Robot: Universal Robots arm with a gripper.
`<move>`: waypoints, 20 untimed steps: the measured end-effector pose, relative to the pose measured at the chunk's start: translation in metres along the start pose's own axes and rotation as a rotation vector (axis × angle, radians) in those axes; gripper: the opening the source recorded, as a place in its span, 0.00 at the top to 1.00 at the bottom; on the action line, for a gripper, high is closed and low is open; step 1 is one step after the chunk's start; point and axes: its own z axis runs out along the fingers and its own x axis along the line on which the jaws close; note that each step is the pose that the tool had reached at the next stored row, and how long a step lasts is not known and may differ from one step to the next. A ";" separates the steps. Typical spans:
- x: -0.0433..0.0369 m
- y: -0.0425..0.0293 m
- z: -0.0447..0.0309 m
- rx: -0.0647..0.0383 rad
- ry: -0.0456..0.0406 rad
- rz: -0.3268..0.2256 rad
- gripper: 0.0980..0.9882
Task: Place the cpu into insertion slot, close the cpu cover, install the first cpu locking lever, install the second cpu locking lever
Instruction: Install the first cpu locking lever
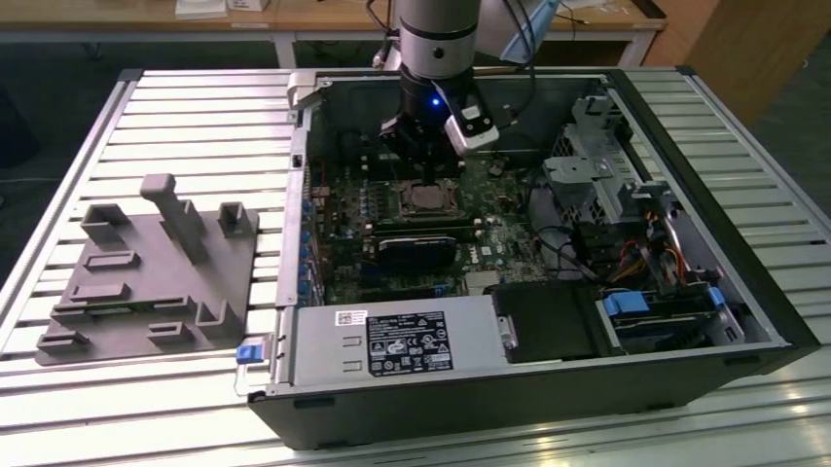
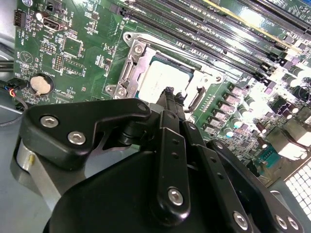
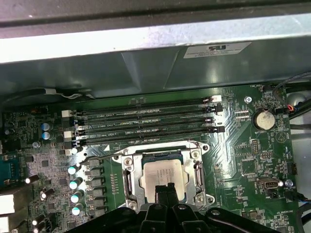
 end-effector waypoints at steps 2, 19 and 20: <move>0.0020 -0.0003 -0.0001 0.000 0.0001 0.000 0.99; 0.0452 -0.0055 -0.0018 -0.001 -0.0082 0.000 0.99; 0.0453 -0.0055 -0.0027 -0.001 -0.0093 0.000 0.99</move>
